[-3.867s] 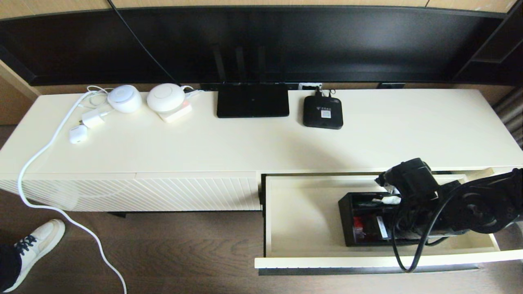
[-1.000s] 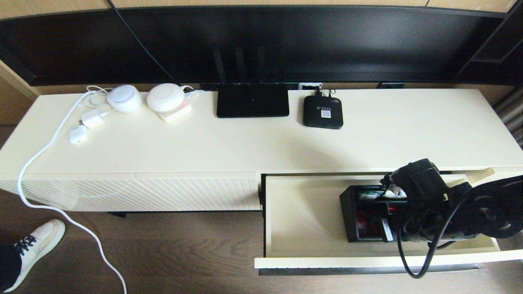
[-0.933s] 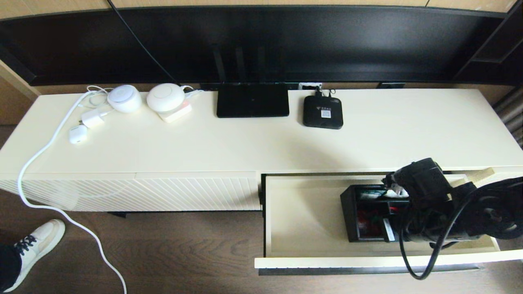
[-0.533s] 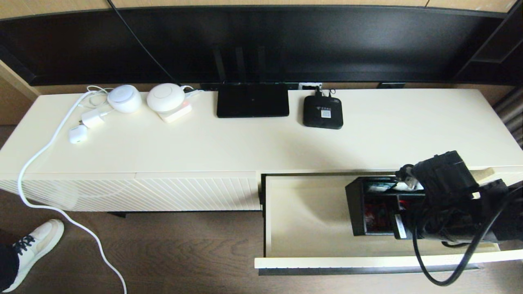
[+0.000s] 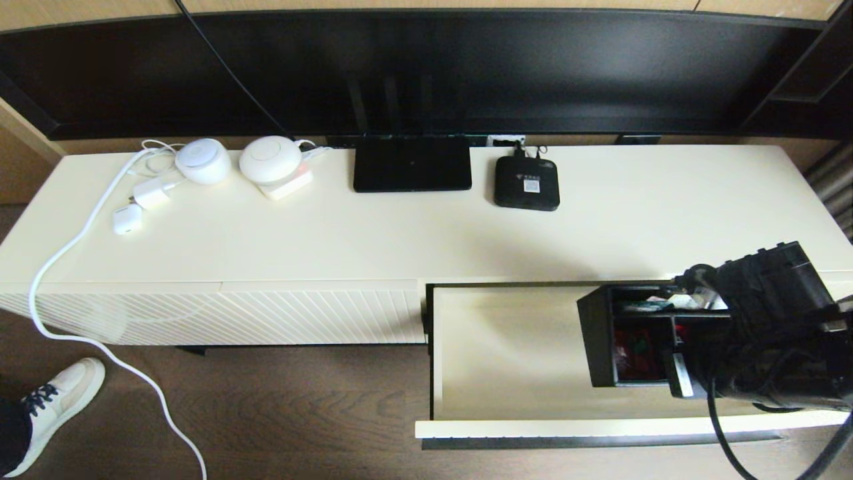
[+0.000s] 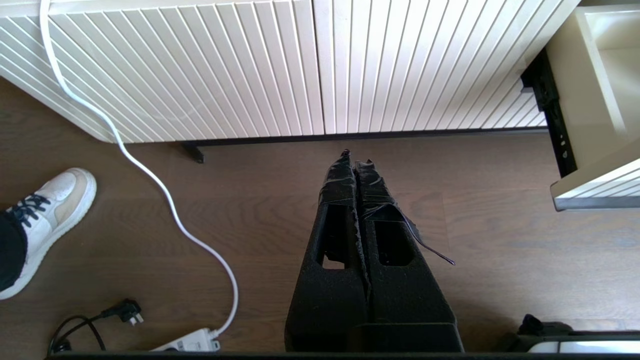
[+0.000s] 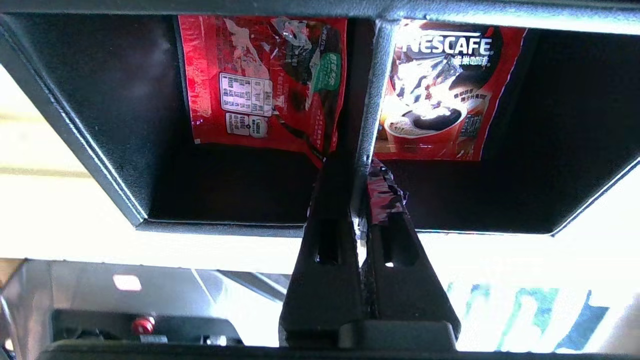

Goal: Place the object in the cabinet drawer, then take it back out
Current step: Take the storage box out of the drawer and put it on the table

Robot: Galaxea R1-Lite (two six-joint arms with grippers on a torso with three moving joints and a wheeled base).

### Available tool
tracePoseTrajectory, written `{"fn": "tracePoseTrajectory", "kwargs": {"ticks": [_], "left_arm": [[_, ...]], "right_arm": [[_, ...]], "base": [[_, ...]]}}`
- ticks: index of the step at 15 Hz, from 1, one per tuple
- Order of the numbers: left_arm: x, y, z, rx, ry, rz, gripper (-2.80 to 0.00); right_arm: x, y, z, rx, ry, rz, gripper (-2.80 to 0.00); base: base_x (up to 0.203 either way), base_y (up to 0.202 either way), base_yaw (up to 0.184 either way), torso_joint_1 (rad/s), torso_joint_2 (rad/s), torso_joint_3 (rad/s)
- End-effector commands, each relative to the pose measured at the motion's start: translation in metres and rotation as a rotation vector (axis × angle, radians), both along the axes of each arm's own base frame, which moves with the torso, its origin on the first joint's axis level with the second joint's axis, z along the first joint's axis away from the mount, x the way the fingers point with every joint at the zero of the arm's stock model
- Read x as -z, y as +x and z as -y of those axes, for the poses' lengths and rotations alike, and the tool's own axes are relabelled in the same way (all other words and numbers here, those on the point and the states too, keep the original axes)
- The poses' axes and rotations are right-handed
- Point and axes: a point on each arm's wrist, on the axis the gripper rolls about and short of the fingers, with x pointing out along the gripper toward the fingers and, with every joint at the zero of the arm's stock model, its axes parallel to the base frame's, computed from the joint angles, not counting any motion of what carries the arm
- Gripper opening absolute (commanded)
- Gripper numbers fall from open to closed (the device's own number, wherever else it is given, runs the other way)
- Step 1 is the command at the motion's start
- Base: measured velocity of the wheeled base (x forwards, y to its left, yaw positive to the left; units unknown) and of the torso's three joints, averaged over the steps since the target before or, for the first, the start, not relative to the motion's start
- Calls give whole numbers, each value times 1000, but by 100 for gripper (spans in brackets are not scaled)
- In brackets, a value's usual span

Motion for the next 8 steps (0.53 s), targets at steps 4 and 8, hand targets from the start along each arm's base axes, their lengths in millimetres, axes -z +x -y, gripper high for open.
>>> {"fn": "tracePoseTrajectory", "kwargs": {"ticks": [4, 8], "left_arm": [[0, 0, 0, 0, 0, -1, -280], [0, 0, 0, 0, 0, 0, -280]], "right_arm": [[-27, -24, 8, -19, -2, 38, -280], [-42, -32, 11, -18, 4, 61, -280]], "base": [[0, 0, 0, 0, 0, 0], [0, 0, 0, 0, 0, 0]]}}
